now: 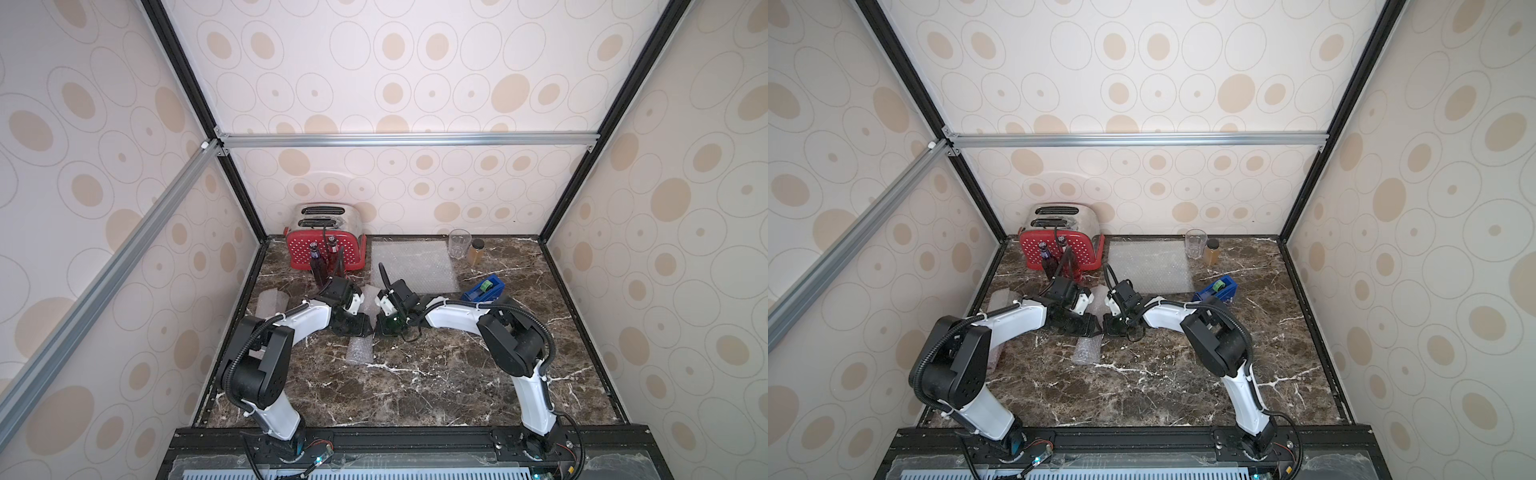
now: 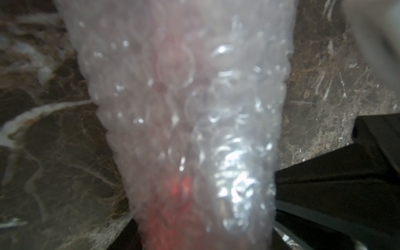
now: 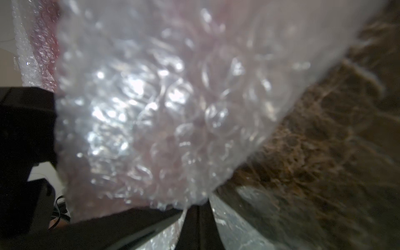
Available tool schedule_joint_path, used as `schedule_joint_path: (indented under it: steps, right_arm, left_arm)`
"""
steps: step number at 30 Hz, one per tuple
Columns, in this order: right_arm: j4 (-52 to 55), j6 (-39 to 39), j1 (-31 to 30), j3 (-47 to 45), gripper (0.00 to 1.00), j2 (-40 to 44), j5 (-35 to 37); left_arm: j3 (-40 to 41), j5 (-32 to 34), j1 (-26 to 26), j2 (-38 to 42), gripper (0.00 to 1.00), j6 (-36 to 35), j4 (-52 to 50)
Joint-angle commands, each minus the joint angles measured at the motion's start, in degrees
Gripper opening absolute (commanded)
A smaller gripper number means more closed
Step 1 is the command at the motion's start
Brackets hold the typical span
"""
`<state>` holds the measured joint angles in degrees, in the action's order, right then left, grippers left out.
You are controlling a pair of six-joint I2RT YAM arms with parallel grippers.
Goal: Wrap wine bottles in bubble wrap
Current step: Stick the tape on the bubble wrap, then move the bubble wrap to the center of the board.
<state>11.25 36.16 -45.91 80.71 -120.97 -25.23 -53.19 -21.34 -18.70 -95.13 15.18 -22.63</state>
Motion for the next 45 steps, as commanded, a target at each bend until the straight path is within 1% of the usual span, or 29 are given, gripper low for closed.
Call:
schedule_joint_path:
  steps: [1, 4, 7, 16, 21, 26, 28, 30, 32, 34, 38, 42, 44, 45]
  right_arm:
    - [2.2, -0.7, -0.9, -0.8, 0.00, 2.7, 1.0]
    - [2.7, -0.6, -0.8, -2.2, 0.00, 4.7, 1.6]
    - [1.2, 0.8, -1.2, -2.6, 0.00, 4.6, 0.3]
    - [-0.8, 2.2, -1.7, 1.1, 0.00, -1.4, 0.5]
    - [-7.9, 4.1, -1.7, 1.2, 0.00, -4.0, -0.9]
    - [-7.4, 2.0, -1.7, 2.4, 0.00, -5.2, 0.3]
    - [-5.8, 0.8, -1.7, 1.5, 0.00, -3.3, 1.4]
    - [-3.5, -1.3, -1.5, 0.1, 0.00, -0.4, 3.0]
    - [0.4, -3.9, -1.1, -1.8, 0.02, 3.8, 5.2]
    - [2.9, -5.5, -0.3, -4.9, 0.06, 8.5, 7.5]
    - [7.9, -8.6, 2.3, -9.7, 0.11, 17.8, 11.2]
    - [13.1, -11.4, 5.3, -11.9, 0.14, 25.1, 14.8]
    - [15.4, -12.4, 6.8, -12.1, 0.18, 27.7, 16.3]
    - [16.5, -13.0, 7.7, -11.9, 0.21, 28.8, 17.3]
  left_arm:
    - [-0.2, 1.5, 0.0, -0.1, 0.53, -0.6, -1.7]
    - [-0.1, 1.5, 0.0, -0.1, 0.52, -0.5, -1.6]
    - [0.0, 1.5, 0.0, -0.1, 0.51, -0.5, -1.5]
    - [0.0, 1.0, 0.0, 0.1, 0.49, -0.5, -1.4]
    - [0.2, 0.7, 0.0, 0.0, 0.47, -0.6, -1.4]
    - [0.0, 1.0, 0.0, 0.1, 0.43, -1.7, -1.9]
    - [-0.1, 2.2, 0.0, 0.7, 0.43, -2.9, -2.7]
    - [-0.9, 4.8, 0.1, 1.5, 0.43, -3.8, -4.5]
    - [-2.3, 8.3, 0.2, 2.3, 0.43, -8.0, -7.1]
    - [-2.4, 10.9, 1.0, 3.4, 0.42, -10.6, -8.5]
    - [-2.0, 11.4, 5.1, 6.0, 0.41, -13.5, -11.3]
    - [1.9, 13.5, 8.5, 10.1, 0.40, -17.6, -11.9]
    - [3.5, 14.7, 10.2, 11.9, 0.40, -19.6, -12.4]
    - [4.0, 15.0, 11.8, 12.9, 0.40, -19.8, -12.4]
